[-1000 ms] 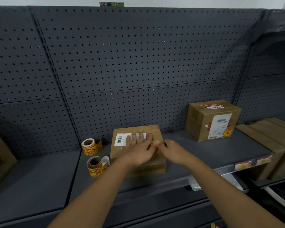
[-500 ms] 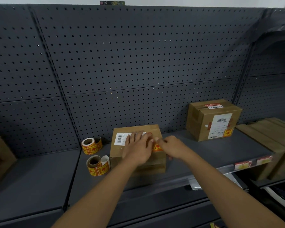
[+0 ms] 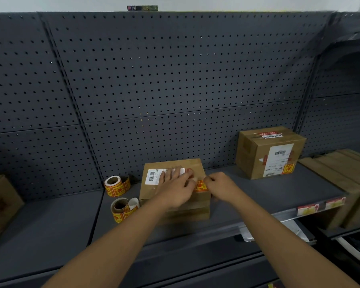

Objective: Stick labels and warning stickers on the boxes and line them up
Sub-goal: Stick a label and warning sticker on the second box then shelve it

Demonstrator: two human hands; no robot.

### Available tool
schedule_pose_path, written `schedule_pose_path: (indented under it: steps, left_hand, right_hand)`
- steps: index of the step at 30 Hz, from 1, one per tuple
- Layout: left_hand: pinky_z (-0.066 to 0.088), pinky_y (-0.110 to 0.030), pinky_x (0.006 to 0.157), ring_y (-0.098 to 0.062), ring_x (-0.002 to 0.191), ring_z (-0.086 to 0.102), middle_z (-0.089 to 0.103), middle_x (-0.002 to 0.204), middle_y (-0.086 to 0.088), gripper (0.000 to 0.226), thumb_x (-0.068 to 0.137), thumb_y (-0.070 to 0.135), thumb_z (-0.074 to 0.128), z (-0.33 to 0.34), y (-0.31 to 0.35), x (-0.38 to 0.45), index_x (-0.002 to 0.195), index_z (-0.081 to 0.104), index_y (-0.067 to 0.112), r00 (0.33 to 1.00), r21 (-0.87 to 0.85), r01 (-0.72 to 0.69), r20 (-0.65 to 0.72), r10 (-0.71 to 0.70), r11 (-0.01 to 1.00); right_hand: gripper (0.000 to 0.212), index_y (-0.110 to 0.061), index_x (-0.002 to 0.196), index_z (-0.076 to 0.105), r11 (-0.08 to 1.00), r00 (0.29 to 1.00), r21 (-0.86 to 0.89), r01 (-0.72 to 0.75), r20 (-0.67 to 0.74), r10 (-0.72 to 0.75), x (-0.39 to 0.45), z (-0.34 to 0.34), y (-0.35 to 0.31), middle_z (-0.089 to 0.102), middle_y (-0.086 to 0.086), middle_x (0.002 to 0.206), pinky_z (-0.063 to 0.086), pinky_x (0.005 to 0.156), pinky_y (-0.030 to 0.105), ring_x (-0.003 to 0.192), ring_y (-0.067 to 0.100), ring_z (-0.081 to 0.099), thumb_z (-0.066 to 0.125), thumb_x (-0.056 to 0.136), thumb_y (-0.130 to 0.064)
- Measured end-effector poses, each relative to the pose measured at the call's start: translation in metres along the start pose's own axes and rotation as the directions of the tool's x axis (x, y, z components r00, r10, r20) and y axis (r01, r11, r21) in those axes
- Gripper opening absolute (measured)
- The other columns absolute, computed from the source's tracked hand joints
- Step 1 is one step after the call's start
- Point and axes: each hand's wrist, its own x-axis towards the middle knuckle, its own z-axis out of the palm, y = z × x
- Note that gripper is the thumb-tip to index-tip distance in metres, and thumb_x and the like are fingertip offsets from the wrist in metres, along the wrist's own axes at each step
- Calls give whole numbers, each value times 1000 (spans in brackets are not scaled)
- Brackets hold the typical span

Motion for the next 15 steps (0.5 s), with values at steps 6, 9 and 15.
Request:
schedule_pose_path:
  steps: [6,9,15]
  left_hand:
    - [-14,-52,126,-33,157,-20,-11,173,-8,57,110,52,11,2,3,-5,164,4,36,999,84,-33,23,31,996]
    - [-7,-53,127,-34,159,-6,6,173,-11,50,112,40,23,-3,-3,0,162,22,35,998,16,-65,-9,66,998]
    - [30,-51,121,-27,148,35,46,155,0,46,106,45,42,-22,-35,-3,146,52,25,970,-194,-34,-242,-15,980]
  right_hand:
    - [41,0,90,65,998,996,-27,50,75,-48,-5,-1,3,62,6,68,49,56,29,53,17,60,48,107,-33]
    - [39,-3,87,65,998,999,-52,21,51,-18,-5,-2,2,66,10,71,52,57,31,52,18,61,41,106,-27]
    - [51,-9,73,61,1000,998,4,27,-60,-27,-7,-8,5,73,11,75,50,62,33,59,22,64,47,105,-46]
